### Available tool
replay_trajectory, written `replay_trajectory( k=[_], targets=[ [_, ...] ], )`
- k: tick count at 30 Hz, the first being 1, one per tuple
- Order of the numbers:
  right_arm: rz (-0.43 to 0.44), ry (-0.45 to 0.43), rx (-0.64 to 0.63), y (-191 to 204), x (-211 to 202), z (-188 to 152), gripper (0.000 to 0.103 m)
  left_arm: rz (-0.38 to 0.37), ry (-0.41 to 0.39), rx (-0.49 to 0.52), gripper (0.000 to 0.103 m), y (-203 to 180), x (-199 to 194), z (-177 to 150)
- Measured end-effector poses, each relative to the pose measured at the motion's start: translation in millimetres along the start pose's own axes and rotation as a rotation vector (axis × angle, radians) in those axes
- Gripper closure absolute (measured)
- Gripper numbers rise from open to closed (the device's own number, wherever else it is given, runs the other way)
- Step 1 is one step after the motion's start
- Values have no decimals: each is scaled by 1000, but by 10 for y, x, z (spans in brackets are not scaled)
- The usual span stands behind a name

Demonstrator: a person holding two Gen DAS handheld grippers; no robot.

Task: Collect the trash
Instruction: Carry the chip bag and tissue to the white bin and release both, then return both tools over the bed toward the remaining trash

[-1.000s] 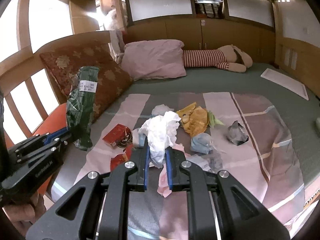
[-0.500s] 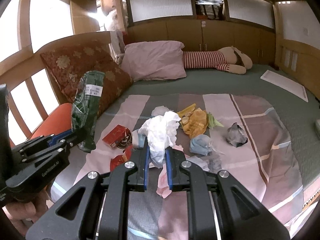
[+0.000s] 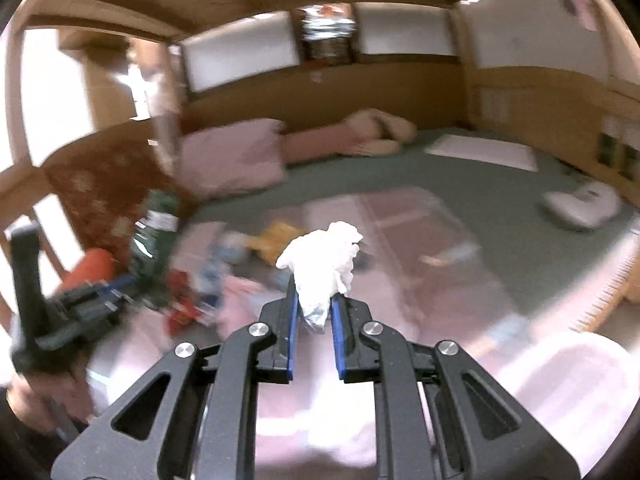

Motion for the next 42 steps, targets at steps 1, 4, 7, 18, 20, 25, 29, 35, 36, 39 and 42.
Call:
replay_trajectory(
  k=[1, 4, 7, 18, 20, 25, 29, 35, 36, 39, 42],
  targets=[
    [-34, 11, 6, -148, -76, -59, 88, -39, 4, 16, 85, -123, 6, -23],
    [-151, 54, 27, -684, -319, -285, 88, -147, 7, 50, 85, -470, -3, -38],
    [-232, 130, 60, -1127, -414, -567, 87, -299, 18, 65, 85, -953, -54, 37],
    [-365, -135, 286, -1903, -1286, -314, 23, -657, 205, 178, 81, -2966, -18, -21],
    [-365, -196, 302, -1911, -1448, -178, 22, -682, 223, 204, 44, -3161, 15, -57],
    [-308, -219, 257, -1687, -1446, -25, 20, -537, 174, 148, 7, -2904, 145, 26],
    [-237, -172, 155, -1241, -1107, 18, 20, -412, 124, 33, 7, -2120, 190, 230],
    [-79, -104, 39, -342, -314, 284, 20, -29, -8, -33, 5, -611, -4, 459],
    [-47, -93, 9, -93, -135, 349, 20, 17, -18, -52, 5, -401, -43, 471],
    [36, -71, -69, 545, 256, 493, 20, 153, -44, -89, 5, 213, -171, 460],
    [90, -54, -144, 1122, 620, 585, 19, 265, -57, -117, 5, 676, -224, 373]
  ],
)
Point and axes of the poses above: each gripper's, at about its wrist camera, not at the fingertips, and x roughly the way its jaws point, y to its left, z to its top, the point moved 5 cm from there along x, roughly the way its jaws point, and after that the axes turned 5 degrees about -y, right-handed, at the moved point
